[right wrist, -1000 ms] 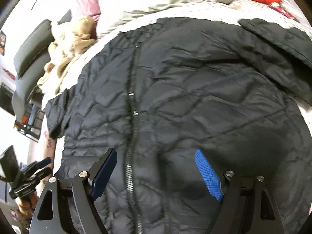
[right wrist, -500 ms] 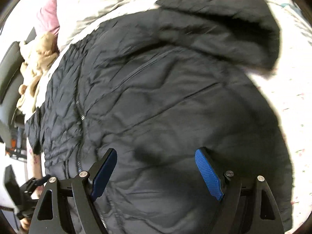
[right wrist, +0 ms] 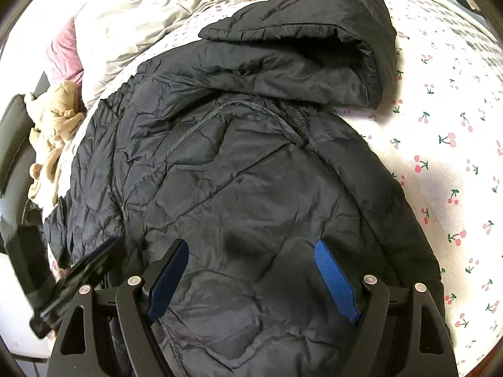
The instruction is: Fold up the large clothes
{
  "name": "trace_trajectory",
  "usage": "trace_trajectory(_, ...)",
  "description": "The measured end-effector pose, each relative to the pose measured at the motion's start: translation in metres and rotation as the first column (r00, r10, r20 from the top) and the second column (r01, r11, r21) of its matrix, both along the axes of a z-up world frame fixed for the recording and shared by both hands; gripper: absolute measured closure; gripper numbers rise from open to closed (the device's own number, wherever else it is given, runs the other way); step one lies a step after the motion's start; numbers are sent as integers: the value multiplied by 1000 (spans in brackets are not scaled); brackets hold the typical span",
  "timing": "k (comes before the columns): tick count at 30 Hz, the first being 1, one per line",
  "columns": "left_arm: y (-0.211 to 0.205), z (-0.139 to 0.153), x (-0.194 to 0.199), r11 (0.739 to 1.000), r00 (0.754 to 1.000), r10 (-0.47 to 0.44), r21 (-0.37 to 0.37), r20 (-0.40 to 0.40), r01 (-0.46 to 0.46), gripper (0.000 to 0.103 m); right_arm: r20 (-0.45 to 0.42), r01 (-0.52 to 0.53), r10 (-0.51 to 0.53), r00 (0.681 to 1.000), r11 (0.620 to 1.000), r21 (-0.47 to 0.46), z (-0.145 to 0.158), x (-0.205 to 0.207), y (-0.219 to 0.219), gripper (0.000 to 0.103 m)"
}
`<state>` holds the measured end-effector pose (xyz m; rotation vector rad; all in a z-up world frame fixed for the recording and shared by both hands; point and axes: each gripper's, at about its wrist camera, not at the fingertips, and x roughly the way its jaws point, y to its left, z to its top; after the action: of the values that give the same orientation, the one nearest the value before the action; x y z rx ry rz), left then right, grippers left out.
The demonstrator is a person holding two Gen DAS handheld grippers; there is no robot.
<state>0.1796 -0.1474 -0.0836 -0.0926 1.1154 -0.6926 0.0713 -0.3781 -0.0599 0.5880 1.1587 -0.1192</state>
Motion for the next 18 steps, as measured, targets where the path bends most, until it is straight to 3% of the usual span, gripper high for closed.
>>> trace_trajectory(4, -14, -5, 11, 996, 999, 52, -65, -11, -53, 51, -6, 0, 0, 1000, 1000, 2, 0, 0, -1, 19)
trace_trajectory(5, -16, -7, 14, 995, 998, 69, -78, -11, -69, 60, -7, -1, 1, 1000, 1000, 2, 0, 0, -1, 19)
trace_trajectory(6, -17, -9, 15, 993, 997, 76, -90, -16, -77, 79, -6, -4, 4, 1000, 1000, 2, 0, -1, -1, 19)
trace_trajectory(7, -19, -11, 18, 990, 997, 75, -114, -35, -79, 93, -5, -4, 4, 1000, 1000, 1, 0, -2, -1, 19)
trace_trajectory(8, -19, -11, 19, 988, 996, 70, -137, -47, -75, 100, -5, -4, 4, 1000, 1000, 3, 0, -2, -2, 19)
trace_trajectory(10, -20, 1, 14, 982, 999, 28, -185, -18, -31, 100, -1, 5, -5, 1000, 1000, 11, 1, -4, -4, 19)
trace_trajectory(13, -27, 22, -6, 973, 993, -102, -200, 61, 113, 100, 12, 29, -30, 999, 999, 24, 4, -7, -12, 19)
trace_trajectory(15, -29, 30, -21, 963, 977, -193, -171, 95, 207, 100, 25, 49, -50, 998, 998, 29, 8, -10, -18, 19)
trace_trajectory(18, -33, 26, -45, 939, 938, -334, -56, 90, 339, 100, 46, 85, -87, 995, 996, 41, 13, -14, -26, 19)
